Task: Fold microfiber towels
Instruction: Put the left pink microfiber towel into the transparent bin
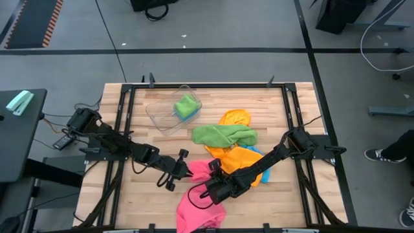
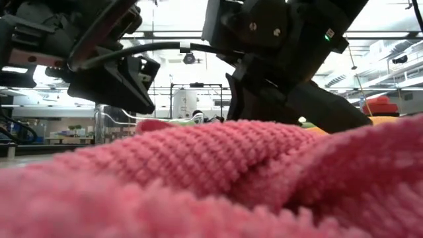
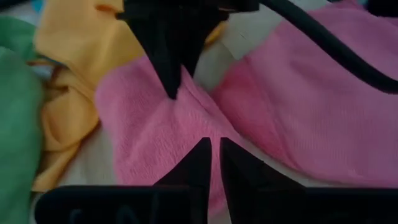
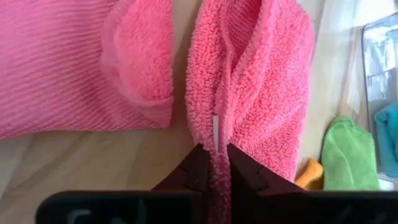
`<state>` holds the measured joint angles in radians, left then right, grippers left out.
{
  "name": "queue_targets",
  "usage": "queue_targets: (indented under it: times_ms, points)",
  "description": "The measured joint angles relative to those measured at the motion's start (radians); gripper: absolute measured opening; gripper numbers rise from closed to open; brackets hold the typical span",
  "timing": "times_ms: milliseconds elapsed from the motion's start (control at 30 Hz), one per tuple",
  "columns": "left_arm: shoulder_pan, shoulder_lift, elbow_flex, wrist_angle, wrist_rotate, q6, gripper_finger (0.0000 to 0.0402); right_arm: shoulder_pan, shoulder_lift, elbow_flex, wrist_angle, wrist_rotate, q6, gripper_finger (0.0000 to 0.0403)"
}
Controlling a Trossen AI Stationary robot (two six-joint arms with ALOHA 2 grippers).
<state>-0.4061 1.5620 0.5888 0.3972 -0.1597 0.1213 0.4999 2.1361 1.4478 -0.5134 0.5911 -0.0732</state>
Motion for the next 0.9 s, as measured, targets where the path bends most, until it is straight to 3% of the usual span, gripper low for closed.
queue_targets:
  times_ms: [133, 533, 700, 900]
  points:
    - [-0.013, 0.0, 0.0, 0.004, -0.076, -0.054, 0.0071, 0.001, -0.008, 0.0, -0.037, 0.0, -0.001, 0.0042]
    - [-0.026, -0.011, 0.0, -0.011, -0.098, -0.049, 0.0221, -0.015, -0.098, 0.001, -0.096, -0.012, 0.107, 0.0042]
    - [-0.03, -0.106, 0.0, -0.118, -0.132, -0.053, 0.0226, -0.015, -0.137, 0.001, -0.098, -0.005, 0.19, 0.0042]
    - [-0.038, -0.206, 0.0, -0.258, -0.132, -0.062, 0.0192, -0.014, -0.135, 0.001, -0.098, -0.002, 0.241, 0.0042]
